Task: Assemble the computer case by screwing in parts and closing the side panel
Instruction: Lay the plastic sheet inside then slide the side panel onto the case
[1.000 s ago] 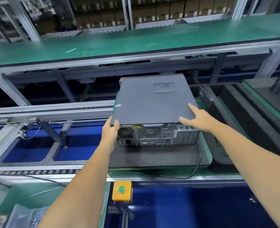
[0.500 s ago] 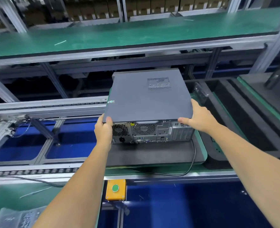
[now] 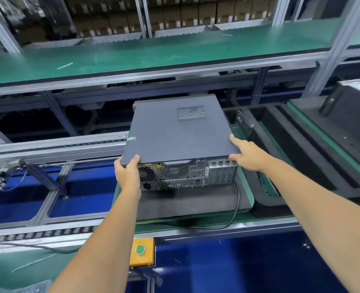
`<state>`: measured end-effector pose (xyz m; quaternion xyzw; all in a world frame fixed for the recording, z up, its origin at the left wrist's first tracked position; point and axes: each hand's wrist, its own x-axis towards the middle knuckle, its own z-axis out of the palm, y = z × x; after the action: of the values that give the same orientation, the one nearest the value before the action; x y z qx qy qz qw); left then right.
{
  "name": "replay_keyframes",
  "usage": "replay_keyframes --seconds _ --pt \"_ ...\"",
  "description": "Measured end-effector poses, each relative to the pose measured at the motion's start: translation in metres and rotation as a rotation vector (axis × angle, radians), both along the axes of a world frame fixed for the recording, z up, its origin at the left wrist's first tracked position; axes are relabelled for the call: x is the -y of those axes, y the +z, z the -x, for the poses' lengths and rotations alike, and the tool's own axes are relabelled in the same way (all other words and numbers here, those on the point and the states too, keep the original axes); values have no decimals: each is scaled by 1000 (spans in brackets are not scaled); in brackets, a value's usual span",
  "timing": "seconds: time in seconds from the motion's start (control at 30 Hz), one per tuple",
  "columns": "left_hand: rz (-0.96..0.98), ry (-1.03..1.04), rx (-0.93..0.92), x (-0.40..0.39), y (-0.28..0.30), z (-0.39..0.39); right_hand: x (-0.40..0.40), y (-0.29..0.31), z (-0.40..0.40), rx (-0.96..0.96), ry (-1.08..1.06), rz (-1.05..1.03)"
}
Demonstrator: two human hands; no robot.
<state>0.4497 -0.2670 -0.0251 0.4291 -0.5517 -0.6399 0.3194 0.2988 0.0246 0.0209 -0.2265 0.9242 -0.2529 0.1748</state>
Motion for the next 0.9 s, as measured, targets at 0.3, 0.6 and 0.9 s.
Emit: replay_keyframes --seconds 0.3,0.6,0.9 --pt "76 273 113 -13 4 14 -2 -7 5 -56 4 -37" --pt "126 154 208 1 1 0 -9 16 12 -11 130 -159" --pt "262 326 349 -9 1 21 -4 13 19 -52 184 -183"
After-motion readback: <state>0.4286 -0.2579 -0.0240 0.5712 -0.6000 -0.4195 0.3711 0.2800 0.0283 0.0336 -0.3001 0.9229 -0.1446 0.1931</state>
